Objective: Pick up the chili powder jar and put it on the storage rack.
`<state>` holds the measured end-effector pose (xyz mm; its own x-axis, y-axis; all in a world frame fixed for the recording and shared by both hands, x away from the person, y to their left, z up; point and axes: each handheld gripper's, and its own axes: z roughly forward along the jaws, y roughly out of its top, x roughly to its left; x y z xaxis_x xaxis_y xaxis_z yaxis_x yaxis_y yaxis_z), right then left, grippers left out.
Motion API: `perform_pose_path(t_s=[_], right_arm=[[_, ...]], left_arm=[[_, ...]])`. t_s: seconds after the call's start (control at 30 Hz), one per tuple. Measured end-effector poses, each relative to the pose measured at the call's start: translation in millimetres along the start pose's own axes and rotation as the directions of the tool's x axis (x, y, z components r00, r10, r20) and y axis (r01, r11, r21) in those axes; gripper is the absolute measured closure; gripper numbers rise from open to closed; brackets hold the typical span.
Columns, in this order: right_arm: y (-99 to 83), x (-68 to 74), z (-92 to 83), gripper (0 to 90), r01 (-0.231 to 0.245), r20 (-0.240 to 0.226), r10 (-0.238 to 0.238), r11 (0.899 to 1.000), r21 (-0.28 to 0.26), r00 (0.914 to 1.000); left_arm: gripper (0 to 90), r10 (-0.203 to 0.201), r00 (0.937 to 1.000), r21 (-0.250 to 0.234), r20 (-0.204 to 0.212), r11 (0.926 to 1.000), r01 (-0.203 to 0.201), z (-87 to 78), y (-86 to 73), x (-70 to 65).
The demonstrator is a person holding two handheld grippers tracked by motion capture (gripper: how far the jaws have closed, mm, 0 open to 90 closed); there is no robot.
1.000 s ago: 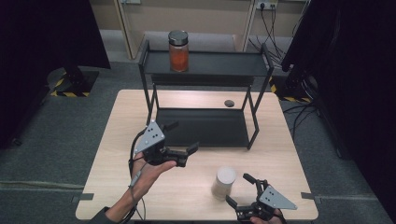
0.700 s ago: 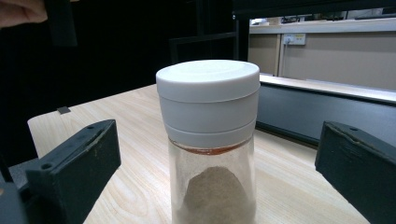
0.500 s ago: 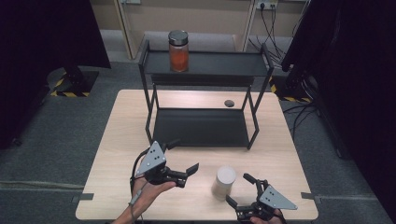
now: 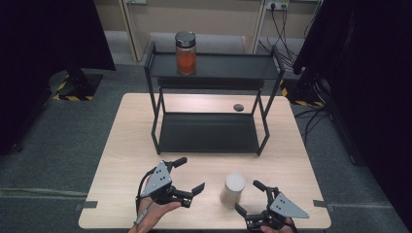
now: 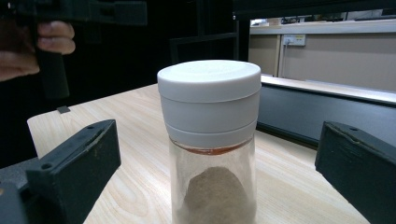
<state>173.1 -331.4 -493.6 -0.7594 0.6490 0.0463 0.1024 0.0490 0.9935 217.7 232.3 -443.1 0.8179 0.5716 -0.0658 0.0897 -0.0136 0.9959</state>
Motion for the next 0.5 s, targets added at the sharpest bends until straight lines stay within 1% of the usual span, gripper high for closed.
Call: perform_pose_path(t_s=[0.1, 0.23, 0.5], right_arm=[[0.0, 0.2, 0.0, 0.3, 0.0, -0.001, 0.0, 1.0, -0.001, 1.0], [-0.1, 0.2, -0.2, 0.3, 0.001, 0.0, -0.001, 1.0, -0.002, 1.0], [-0.3, 0.2, -0.8, 0.3, 0.001, 0.0, -0.001, 1.0, -0.005, 1.0]], left_arm=[[1.9, 0.006, 1.0, 0.007, 0.005, 1.0, -0.006, -0.7, -6.0, -2.2], [1.9, 0.026, 0.9996, 0.008, 0.006, 0.9996, -0.026, -2.1, -14.4, -4.7], [1.9, 0.0, 0.9999, 0.002, 0.014, 1.0, 0.0, -4.9, -33.2, -4.2]])
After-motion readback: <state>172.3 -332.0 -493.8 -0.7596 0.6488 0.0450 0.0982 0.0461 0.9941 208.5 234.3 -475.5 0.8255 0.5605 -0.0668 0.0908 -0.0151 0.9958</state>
